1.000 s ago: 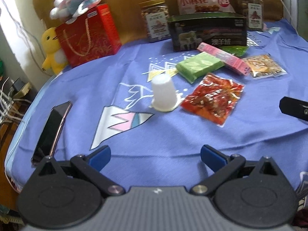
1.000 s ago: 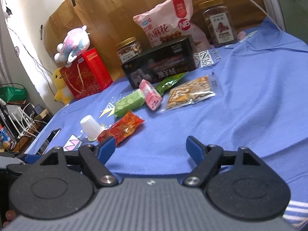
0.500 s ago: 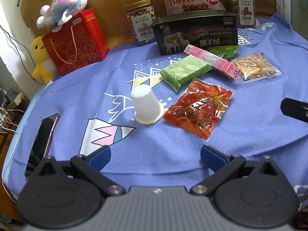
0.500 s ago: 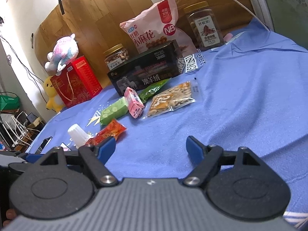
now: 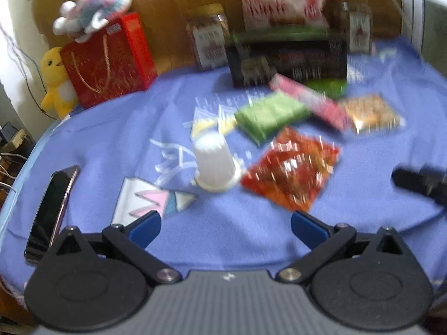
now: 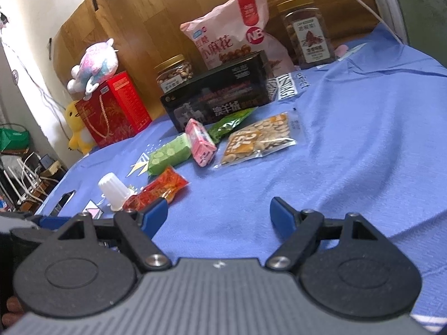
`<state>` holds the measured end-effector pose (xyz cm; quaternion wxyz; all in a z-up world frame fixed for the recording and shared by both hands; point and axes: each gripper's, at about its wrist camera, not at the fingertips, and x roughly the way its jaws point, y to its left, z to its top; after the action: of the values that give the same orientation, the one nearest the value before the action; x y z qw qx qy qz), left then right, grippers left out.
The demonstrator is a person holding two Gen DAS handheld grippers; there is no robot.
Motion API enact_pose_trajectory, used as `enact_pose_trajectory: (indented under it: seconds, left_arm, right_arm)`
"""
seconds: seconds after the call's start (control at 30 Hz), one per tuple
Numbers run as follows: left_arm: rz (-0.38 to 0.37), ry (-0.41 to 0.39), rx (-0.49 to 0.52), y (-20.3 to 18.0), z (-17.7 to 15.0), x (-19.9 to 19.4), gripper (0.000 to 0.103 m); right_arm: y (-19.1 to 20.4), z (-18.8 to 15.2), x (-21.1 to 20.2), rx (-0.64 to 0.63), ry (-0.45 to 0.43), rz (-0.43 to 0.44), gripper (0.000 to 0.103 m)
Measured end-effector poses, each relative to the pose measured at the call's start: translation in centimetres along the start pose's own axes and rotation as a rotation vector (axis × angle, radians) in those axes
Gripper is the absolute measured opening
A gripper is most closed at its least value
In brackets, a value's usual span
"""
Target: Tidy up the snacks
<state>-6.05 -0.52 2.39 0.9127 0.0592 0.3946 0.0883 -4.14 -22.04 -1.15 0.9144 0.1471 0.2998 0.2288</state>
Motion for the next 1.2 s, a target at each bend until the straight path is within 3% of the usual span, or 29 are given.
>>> enact_pose_trajectory:
  seconds: [0.1, 0.2, 0.3, 0.47, 0.53, 0.67, 0.77, 0.83, 1.0, 1.03, 1.1, 1.2]
  left_arm:
    - [-0.033, -0.101, -0.072, 2.9, 0.5, -1.4, 0.103]
    - [-0.02, -0.162, -0.13, 5.9, 0.7, -2.3, 0.103]
    - [-0.028, -0.173, -0.188, 8.8, 0.7, -2.5, 0.103]
    - [-0.133, -0.163, -0.281, 12.1, 0.7, -1.5, 0.098]
    - [-0.181, -0.18, -0.256, 11.8, 1.0, -1.2, 0.096]
    - [-0.24, -0.221, -0.102, 9.2, 1.5, -0.5, 0.093]
    - [-0.24, -0.222, 0.017, 7.0, 1.9, 0.6, 0.08]
    - [-0.271, -0.202, 0.05, 6.3, 2.4, 1.5, 0.062]
    - [-0.349, -0.123, 0.023, 6.9, 3.4, 4.3, 0.043]
    - [-0.391, -0.097, 0.004, 7.3, 3.7, 4.8, 0.034]
    - [-0.431, -0.073, -0.029, 7.9, 4.0, 5.4, 0.034]
    - [-0.426, -0.066, -0.035, 8.1, 5.0, 5.4, 0.034]
  right_arm:
    - [0.9, 0.1, 0.4, -0.04, 0.01, 0.026, 0.082]
    - [2.2, 0.1, 0.7, -0.1, 0.011, 0.058, 0.081]
    - [3.4, 0.2, 1.2, -0.16, 0.014, 0.09, 0.081]
    - [5.7, 0.7, 2.5, -0.271, 0.032, 0.141, 0.077]
    - [6.6, 0.9, 3.4, -0.315, 0.049, 0.177, 0.073]
    - [8.9, 1.2, 5.7, -0.425, 0.088, 0.215, 0.06]
    - [10.6, 1.3, 7.6, -0.517, 0.113, 0.233, 0.055]
    - [11.2, 1.5, 8.6, -0.552, 0.129, 0.243, 0.055]
    - [12.0, 2.1, 11.2, -0.58, 0.192, 0.284, 0.053]
    - [12.1, 2.2, 11.7, -0.582, 0.205, 0.293, 0.053]
    - [12.2, 2.4, 12.7, -0.58, 0.23, 0.307, 0.038]
    - [12.1, 3.0, 13.1, -0.563, 0.231, 0.32, 0.036]
